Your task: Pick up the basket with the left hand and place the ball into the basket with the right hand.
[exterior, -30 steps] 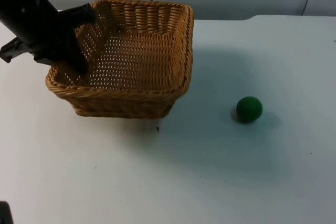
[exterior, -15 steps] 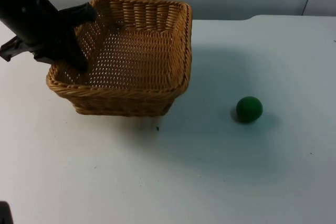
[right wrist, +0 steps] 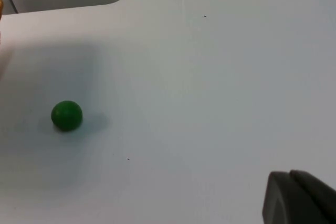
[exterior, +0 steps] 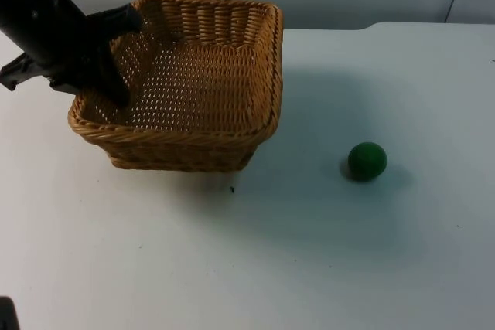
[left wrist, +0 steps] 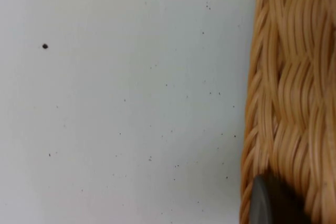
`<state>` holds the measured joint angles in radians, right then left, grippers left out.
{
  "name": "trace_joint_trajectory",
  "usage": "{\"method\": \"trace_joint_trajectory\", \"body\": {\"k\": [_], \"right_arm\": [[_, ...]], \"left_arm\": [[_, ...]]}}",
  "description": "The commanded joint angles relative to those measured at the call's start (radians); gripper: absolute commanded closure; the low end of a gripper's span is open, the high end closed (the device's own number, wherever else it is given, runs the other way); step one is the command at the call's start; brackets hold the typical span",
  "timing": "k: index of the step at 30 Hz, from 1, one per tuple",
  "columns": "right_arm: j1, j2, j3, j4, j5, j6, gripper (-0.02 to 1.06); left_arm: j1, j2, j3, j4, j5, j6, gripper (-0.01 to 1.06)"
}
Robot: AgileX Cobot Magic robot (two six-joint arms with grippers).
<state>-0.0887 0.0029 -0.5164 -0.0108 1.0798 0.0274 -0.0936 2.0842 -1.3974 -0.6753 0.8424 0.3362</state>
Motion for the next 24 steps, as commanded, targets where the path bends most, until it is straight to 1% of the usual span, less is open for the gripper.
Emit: {"method": "trace_joint_trajectory", "body": {"k": [1,3,5,7,8,12,13,14,15,16,17,19,21,22,24], "right_arm": [[0.004,-0.003,0.007,-0.001,-0.002,-0.007,1.04],[0.004,-0.003,0.005,-0.001,-0.002,-0.007,1.04],[0.004,0.027,-0.009,-0.015,-0.027,-0.007,1.04],[0.004,0.098,-0.033,-0.009,-0.112,-0.007,1.04],[0.004,0.098,-0.033,-0.009,-0.112,-0.007,1.04],[0.004,0.302,-0.086,-0.019,-0.28,-0.007,1.04],[0.004,0.302,-0.086,-0.019,-0.28,-0.007,1.04],[0.004,0.369,-0.101,-0.025,-0.316,-0.007,1.04],[0.004,0.479,-0.127,-0.025,-0.353,-0.007,1.04],[0.004,0.543,-0.151,-0.022,-0.36,-0.007,1.04],[0.004,0.543,-0.151,-0.022,-0.36,-0.007,1.04],[0.004,0.711,-0.205,-0.02,-0.332,-0.007,1.03],[0.004,0.861,-0.273,-0.022,-0.262,-0.027,0.94],[0.004,0.861,-0.273,-0.022,-0.262,-0.027,0.94],[0.014,1.004,-0.326,-0.019,-0.221,-0.067,0.77]], "left_arm": [[0.0,-0.019,-0.009,-0.029,-0.004,-0.004,1.05],[0.0,-0.019,-0.009,-0.029,-0.004,-0.004,1.05],[0.0,-0.019,-0.009,-0.029,-0.004,-0.004,1.05],[0.0,-0.019,-0.009,-0.029,-0.004,-0.004,1.05],[0.0,-0.019,-0.009,-0.029,-0.004,-0.004,1.05],[0.0,-0.019,-0.009,-0.027,-0.022,-0.004,1.05],[0.0,-0.019,-0.009,-0.027,-0.022,-0.004,1.05],[0.0,-0.019,-0.009,-0.027,-0.032,-0.004,1.05],[0.0,-0.017,-0.009,-0.025,-0.049,-0.004,1.05],[0.0,-0.017,-0.009,-0.025,-0.058,-0.004,1.05],[0.0,-0.017,-0.009,-0.025,-0.058,-0.004,1.05],[0.0,-0.017,-0.009,-0.025,-0.079,-0.004,1.05],[0.0,-0.017,-0.009,-0.025,-0.104,-0.004,1.05],[0.0,-0.017,-0.009,-0.025,-0.104,-0.004,1.05],[0.0,-0.017,-0.009,-0.025,-0.128,-0.004,1.05]]}}
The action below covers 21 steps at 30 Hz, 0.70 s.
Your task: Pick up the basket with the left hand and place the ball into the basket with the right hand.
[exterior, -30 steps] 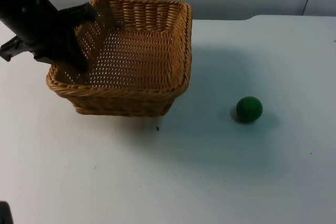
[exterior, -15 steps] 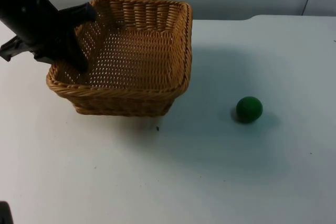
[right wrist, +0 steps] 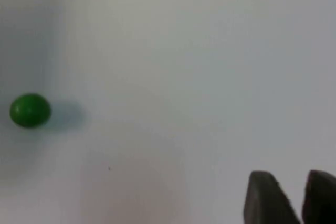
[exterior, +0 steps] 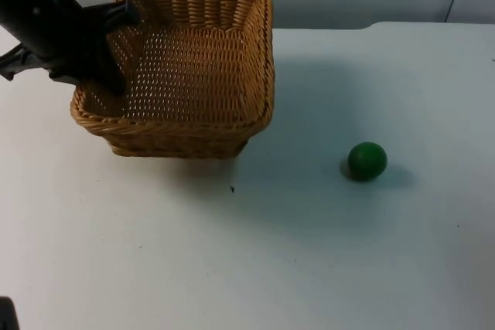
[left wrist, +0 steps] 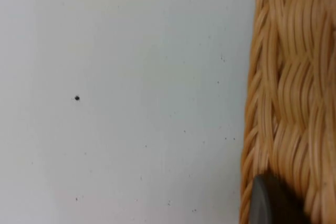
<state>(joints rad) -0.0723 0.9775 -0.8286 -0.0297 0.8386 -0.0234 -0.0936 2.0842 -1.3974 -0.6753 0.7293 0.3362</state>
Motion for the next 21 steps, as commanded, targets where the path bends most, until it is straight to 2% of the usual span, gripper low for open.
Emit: {"method": "trace_joint_trajectory", "body": {"k": [1,2,3,5,6,8,13,14,18,21], "right_arm": [[0.022,0.079,-0.037,-0.003,0.028,-0.04,0.64],[0.07,0.157,-0.064,-0.01,0.026,-0.043,0.39],[0.07,0.157,-0.064,-0.01,0.026,-0.043,0.39],[0.136,0.238,-0.103,-0.023,0.007,-0.067,0.06],[0.17,0.277,-0.121,-0.03,-0.013,-0.08,-0.01],[0.204,0.314,-0.134,-0.04,-0.035,-0.082,-0.01],[0.346,0.453,-0.162,-0.053,-0.196,-0.083,-0.01],[0.346,0.453,-0.162,-0.053,-0.196,-0.083,-0.01],[0.433,0.551,-0.162,-0.042,-0.291,-0.081,-0.01],[0.451,0.574,-0.162,-0.03,-0.31,-0.081,-0.01]], "left_arm": [[0.0,-0.017,-0.009,-0.025,-0.027,-0.004,1.05],[0.0,-0.017,-0.009,-0.025,-0.04,-0.004,1.05],[0.0,-0.017,-0.009,-0.025,-0.04,-0.004,1.05],[0.0,-0.017,-0.009,-0.025,-0.075,-0.004,1.05],[0.0,-0.017,-0.009,-0.025,-0.091,-0.004,1.05],[0.0,-0.017,-0.009,-0.025,-0.106,-0.004,1.05],[0.0,-0.017,-0.009,-0.025,-0.16,-0.004,1.05],[0.0,-0.017,-0.009,-0.025,-0.16,-0.004,1.05],[0.0,-0.017,-0.009,-0.025,-0.162,-0.004,1.05],[0.0,-0.017,-0.009,-0.025,-0.162,-0.004,1.05]]}}
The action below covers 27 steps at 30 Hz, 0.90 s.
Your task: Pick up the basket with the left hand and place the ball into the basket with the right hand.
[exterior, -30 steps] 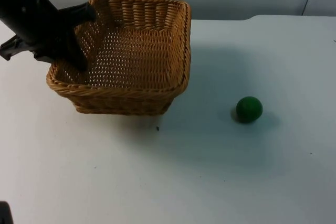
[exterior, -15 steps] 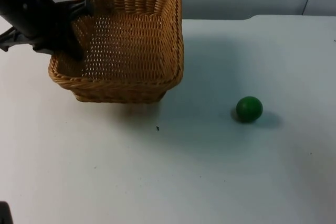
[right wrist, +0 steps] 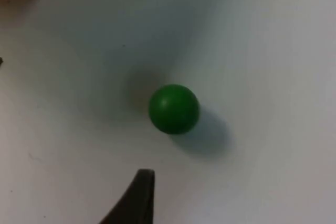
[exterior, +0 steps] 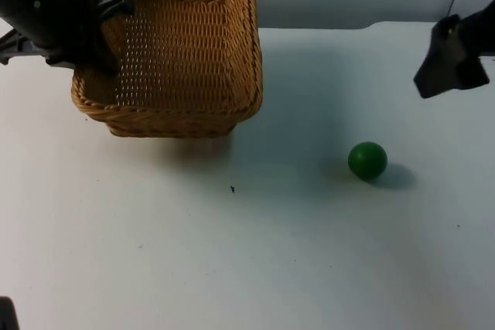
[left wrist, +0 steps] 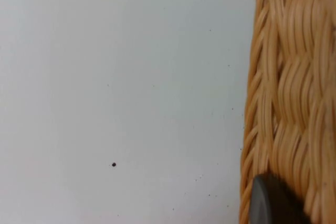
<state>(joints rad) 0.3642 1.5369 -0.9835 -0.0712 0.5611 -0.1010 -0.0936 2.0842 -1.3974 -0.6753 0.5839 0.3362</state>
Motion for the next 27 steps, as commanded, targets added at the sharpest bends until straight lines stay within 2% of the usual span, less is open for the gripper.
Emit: {"method": "trace_joint_trajectory", "body": {"k": [1,6,16,20,27], "right_arm": [[0.016,0.019,-0.007,0.03,-0.045,-0.003,-0.01],[0.016,0.045,-0.007,0.095,-0.109,-0.003,-0.01],[0.016,0.167,-0.007,0.099,-0.164,-0.003,-0.01],[0.016,0.255,-0.007,0.096,-0.245,-0.003,-0.01],[0.016,0.321,-0.007,0.096,-0.303,-0.003,-0.01]], "left_arm": [[0.0,-0.017,-0.009,-0.025,-0.017,-0.004,1.05],[0.0,-0.017,-0.009,-0.025,-0.017,-0.004,1.05],[0.0,-0.017,-0.009,-0.042,-0.01,-0.004,1.05],[0.0,-0.017,-0.009,-0.049,0.041,-0.004,1.05],[0.0,-0.017,-0.009,-0.049,0.073,-0.004,1.05]]}}
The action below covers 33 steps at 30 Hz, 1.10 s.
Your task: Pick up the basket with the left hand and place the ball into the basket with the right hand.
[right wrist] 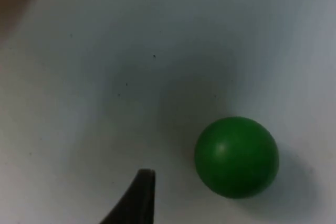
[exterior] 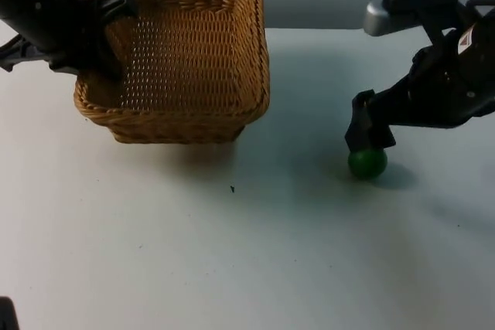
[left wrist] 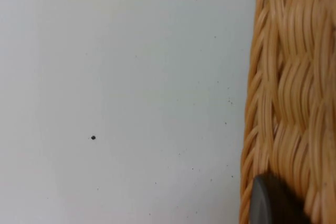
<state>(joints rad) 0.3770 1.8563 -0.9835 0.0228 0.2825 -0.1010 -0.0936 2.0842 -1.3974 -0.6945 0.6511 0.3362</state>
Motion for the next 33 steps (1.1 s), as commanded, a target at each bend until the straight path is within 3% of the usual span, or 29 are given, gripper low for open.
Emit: {"method": "trace_joint_trajectory", "body": {"k": [1,8,17,33], "right_arm": [[0.003,0.01,-0.007,0.002,-0.034,-0.003,-0.01],[0.003,0.058,-0.015,0.002,-0.097,-0.003,-0.01],[0.003,0.124,-0.088,0.01,-0.071,-0.003,-0.01],[0.003,0.125,-0.09,0.01,-0.05,0.025,-0.01]], "left_arm": [[0.0,-0.017,-0.009,-0.03,0.008,-0.004,1.05],[0.0,-0.017,-0.009,-0.032,0.017,-0.004,1.05],[0.0,-0.017,-0.009,-0.032,0.023,-0.004,1.05],[0.0,-0.017,-0.009,-0.032,0.024,-0.004,1.05]]}}
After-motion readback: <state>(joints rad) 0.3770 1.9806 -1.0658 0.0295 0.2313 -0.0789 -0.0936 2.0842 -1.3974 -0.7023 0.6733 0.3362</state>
